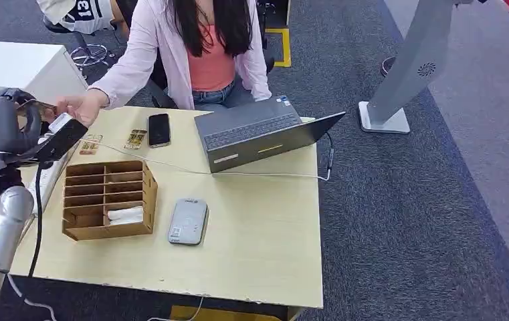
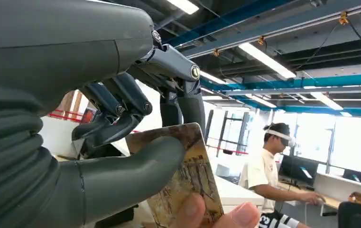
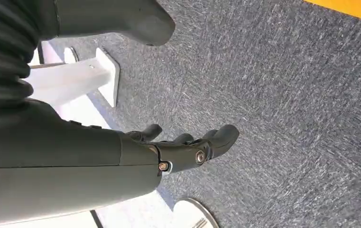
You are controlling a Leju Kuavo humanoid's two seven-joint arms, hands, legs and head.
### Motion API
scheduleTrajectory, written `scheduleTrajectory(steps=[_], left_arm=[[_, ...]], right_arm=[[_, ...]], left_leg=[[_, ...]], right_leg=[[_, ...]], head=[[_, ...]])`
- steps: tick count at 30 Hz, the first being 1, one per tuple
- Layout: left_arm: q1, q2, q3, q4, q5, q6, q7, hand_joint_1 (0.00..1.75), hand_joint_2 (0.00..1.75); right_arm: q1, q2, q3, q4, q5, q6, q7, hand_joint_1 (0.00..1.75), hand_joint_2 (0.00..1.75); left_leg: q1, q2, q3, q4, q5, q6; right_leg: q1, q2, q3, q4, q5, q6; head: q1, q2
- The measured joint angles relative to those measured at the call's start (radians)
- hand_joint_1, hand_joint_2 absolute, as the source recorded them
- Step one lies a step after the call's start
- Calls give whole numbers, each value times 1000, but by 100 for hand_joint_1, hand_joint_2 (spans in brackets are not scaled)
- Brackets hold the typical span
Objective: Pass the card to the sensor for recognition and then transmit it.
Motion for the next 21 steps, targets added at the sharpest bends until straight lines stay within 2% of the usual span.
scheduleTrajectory(steps=[1, 2, 12, 16, 21], left_arm=[[0, 0, 0, 5, 0, 1, 0, 175, 175], [-1, 1, 0, 10, 1, 1, 0, 0, 175], [-3, 1, 0, 47, 19, 20, 2, 0, 175], [1, 1, 0, 49, 46, 49, -23, 0, 175], [54, 13, 4, -8, 82, 68, -39, 0, 175]], right_arm=[[0, 0, 0, 0, 0, 0, 0, 0, 175], [0, 0, 0, 0, -1, 0, 0, 0, 175], [0, 0, 0, 0, -2, 1, 2, 0, 175], [0, 0, 0, 0, -3, 0, 2, 0, 175], [1, 0, 0, 0, -6, 0, 2, 0, 175]], left_leg=[[0, 0, 0, 0, 0, 0], [0, 0, 0, 0, 0, 0], [0, 0, 0, 0, 0, 0], [0, 0, 0, 0, 0, 0], [0, 0, 0, 0, 0, 0]], right_leg=[[0, 0, 0, 0, 0, 0], [0, 0, 0, 0, 0, 0], [0, 0, 0, 0, 0, 0], [0, 0, 0, 0, 0, 0], [0, 0, 0, 0, 0, 0]], head=[[0, 0], [0, 0], [0, 0], [0, 0], [0, 0]])
